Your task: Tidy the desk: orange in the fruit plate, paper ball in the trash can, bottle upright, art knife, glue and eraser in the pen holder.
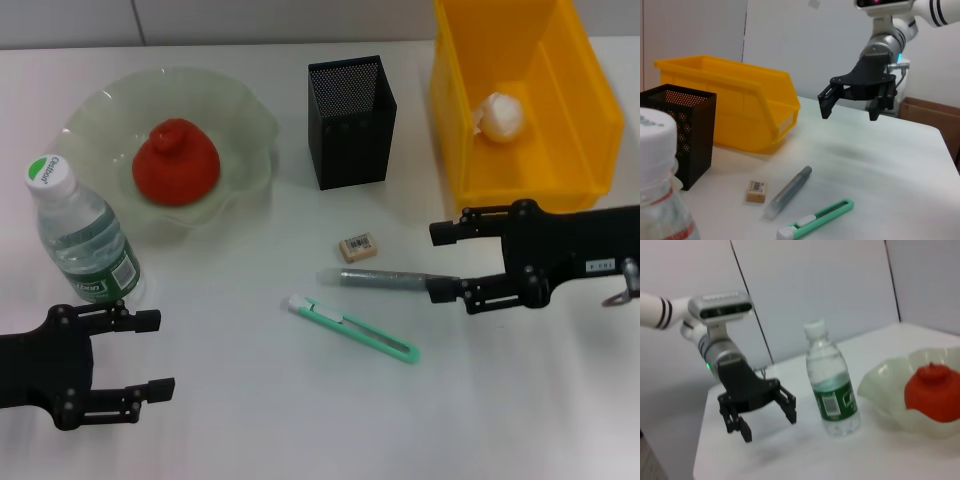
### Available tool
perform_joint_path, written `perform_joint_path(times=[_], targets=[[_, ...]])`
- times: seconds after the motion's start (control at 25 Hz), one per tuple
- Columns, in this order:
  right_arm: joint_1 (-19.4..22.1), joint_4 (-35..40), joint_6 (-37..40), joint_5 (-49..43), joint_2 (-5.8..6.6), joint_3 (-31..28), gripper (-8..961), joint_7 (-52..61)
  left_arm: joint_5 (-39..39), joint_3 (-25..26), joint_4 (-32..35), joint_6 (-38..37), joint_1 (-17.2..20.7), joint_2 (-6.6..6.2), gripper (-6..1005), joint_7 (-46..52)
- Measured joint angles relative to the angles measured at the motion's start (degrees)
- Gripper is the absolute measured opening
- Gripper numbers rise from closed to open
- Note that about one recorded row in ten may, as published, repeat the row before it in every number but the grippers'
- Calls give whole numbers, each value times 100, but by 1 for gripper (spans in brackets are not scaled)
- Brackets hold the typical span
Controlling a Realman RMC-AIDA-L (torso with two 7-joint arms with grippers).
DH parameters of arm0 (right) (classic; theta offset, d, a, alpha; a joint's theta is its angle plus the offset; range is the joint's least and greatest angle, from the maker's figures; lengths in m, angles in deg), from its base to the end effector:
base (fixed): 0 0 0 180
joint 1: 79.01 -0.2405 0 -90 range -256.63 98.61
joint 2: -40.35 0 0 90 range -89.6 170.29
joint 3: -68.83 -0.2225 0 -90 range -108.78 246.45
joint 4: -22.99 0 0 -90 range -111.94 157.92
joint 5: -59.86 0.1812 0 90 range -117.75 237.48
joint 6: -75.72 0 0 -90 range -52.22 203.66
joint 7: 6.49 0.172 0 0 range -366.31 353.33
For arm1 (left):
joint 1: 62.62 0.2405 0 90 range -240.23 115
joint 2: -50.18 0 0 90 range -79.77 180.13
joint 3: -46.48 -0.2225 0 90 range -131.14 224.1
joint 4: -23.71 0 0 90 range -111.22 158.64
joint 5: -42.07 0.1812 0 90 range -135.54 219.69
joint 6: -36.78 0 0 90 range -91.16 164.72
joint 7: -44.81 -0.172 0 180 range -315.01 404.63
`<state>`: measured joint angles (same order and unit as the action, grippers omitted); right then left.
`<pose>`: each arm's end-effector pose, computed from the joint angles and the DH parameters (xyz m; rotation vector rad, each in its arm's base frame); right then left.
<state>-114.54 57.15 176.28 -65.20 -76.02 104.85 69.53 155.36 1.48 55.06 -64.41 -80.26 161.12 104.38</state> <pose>0.1976 0.2813 -0.0078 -2.9955 0.4898 0.6540 -0.2713 0.2160 0.0143 -2.8708 -0.4371 -0.6422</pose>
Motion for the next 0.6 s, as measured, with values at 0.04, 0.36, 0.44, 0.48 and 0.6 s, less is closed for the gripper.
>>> perform_joint_path(times=[0.04, 0.36, 0.44, 0.48, 0.6], targets=[[-24, 204, 28, 0, -17, 132, 759, 214, 0, 0, 0, 0, 0, 2, 777, 0], [-617, 1324, 219, -17, -18, 1422, 760, 1985, 0, -8, 0, 6, -5, 12, 776, -13], [-708, 1377, 219, -42, -14, 1551, 759, 2149, 0, -10, 2, 17, -10, 24, 776, -14], [-831, 1410, 208, -95, -8, 1686, 758, 2349, 0, -5, 1, 28, -18, 32, 777, -15], [-1139, 1440, 130, -277, -15, 2006, 756, 2765, 0, 4, -3, 49, -26, 45, 777, -16]])
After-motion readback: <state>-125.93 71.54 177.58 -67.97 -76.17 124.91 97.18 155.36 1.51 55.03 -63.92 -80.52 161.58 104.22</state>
